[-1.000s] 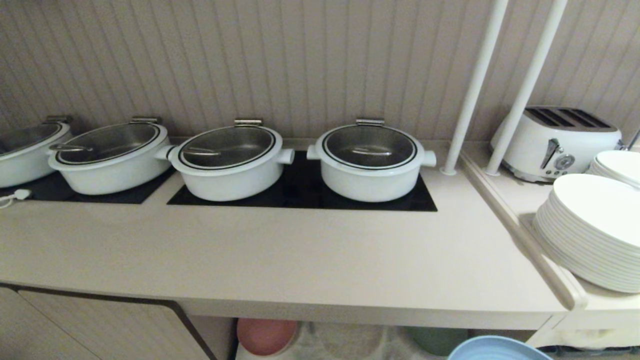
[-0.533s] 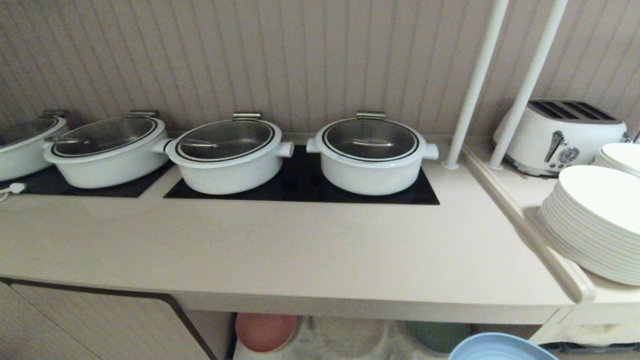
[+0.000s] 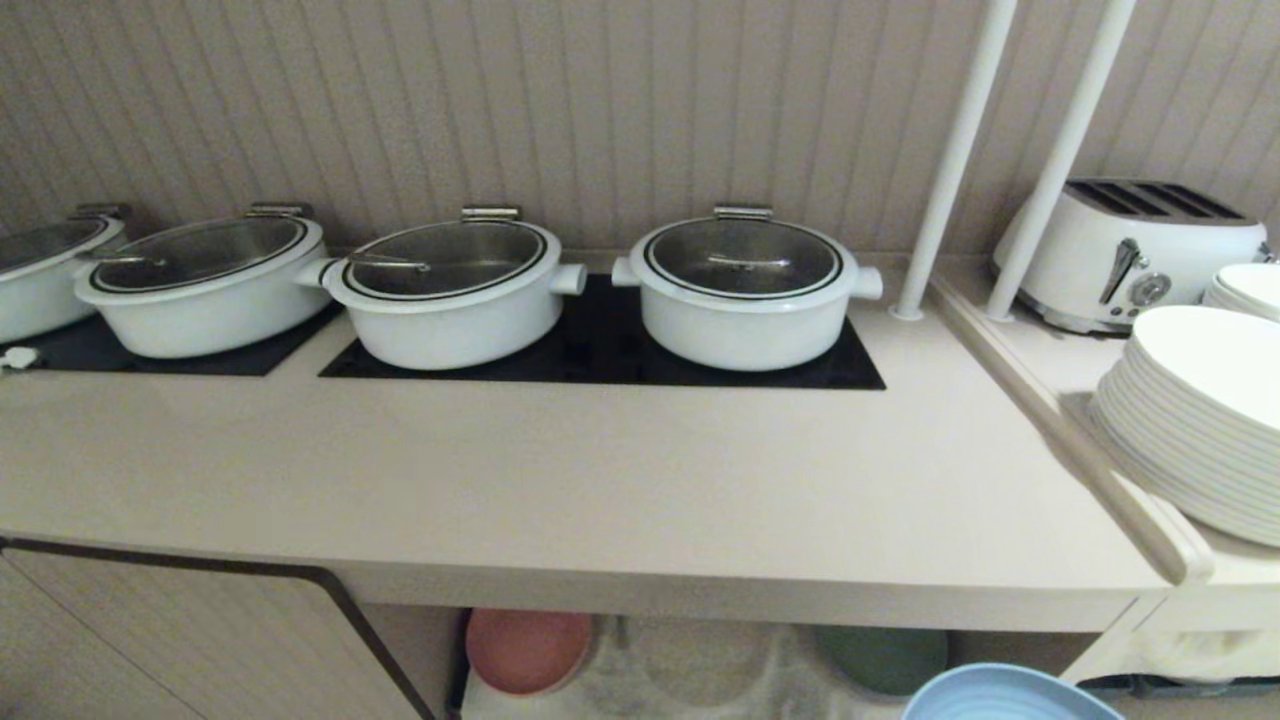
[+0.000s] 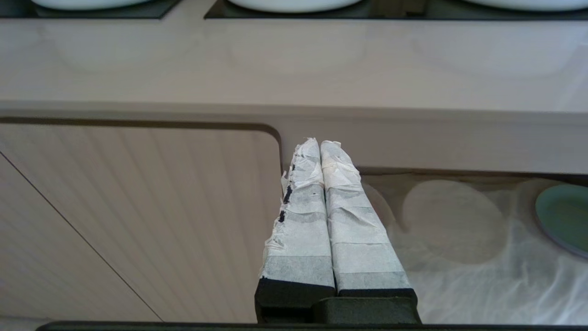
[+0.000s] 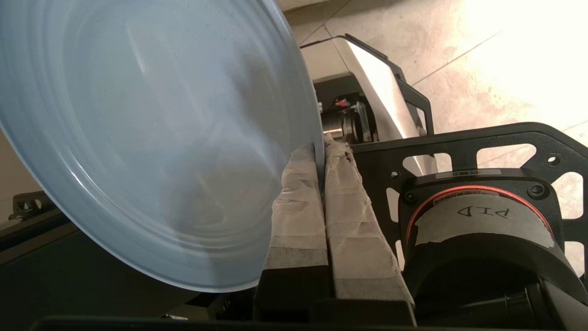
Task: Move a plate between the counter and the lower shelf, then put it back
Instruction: Put the plate in the cupboard
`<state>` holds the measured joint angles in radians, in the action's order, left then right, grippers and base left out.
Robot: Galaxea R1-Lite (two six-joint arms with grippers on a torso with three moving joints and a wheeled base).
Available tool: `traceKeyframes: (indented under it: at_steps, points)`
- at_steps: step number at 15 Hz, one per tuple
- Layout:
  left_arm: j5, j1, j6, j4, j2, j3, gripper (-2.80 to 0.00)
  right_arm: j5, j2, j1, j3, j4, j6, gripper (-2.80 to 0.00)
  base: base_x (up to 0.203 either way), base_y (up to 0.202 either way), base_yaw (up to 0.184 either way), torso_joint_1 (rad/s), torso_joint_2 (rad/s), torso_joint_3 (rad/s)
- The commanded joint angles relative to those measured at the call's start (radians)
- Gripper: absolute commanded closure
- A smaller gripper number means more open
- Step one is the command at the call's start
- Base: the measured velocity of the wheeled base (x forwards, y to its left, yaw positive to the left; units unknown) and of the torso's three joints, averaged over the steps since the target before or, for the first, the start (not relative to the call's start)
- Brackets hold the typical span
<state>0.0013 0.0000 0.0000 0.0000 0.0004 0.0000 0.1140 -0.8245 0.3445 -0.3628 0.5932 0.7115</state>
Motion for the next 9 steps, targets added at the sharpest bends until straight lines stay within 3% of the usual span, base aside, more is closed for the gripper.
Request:
traceKeyframes:
  at_steps: [1, 9]
  points:
    - [0.0, 0.0, 0.0, 0.0, 0.0, 0.0, 0.0, 0.003, 0.005, -0.001, 0.002, 0.013, 0.005, 0.0, 0.0, 0.0, 0.0, -0.138, 0.32, 0.159]
    - [0.0, 0.0, 0.0, 0.0, 0.0, 0.0, 0.0, 0.003, 0.005, -0.001, 0.005, 0.013, 0.005, 0.0, 0.0, 0.0, 0.0, -0.161, 0.34, 0.183]
